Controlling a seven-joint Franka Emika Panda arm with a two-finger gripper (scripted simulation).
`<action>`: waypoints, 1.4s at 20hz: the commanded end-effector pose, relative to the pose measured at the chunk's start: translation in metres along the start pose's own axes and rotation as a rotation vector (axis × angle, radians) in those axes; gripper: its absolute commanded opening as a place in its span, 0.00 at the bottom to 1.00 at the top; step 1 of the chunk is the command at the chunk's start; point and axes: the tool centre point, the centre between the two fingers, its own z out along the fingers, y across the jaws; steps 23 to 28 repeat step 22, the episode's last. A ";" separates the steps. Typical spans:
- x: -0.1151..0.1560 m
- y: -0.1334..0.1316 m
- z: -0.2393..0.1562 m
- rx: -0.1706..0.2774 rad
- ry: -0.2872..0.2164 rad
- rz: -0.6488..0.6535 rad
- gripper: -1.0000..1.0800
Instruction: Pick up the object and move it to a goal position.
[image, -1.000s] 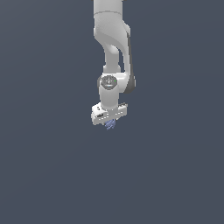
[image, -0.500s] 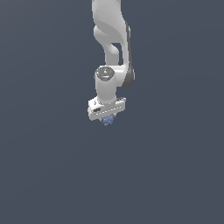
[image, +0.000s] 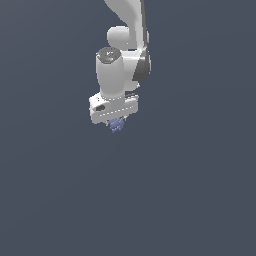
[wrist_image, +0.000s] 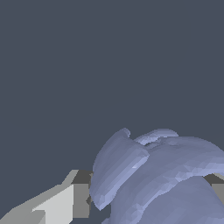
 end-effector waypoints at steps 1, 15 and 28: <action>-0.006 0.007 -0.025 0.001 0.000 0.000 0.00; -0.023 0.035 -0.118 0.001 -0.001 0.000 0.00; -0.023 0.038 -0.127 0.000 -0.001 0.000 0.00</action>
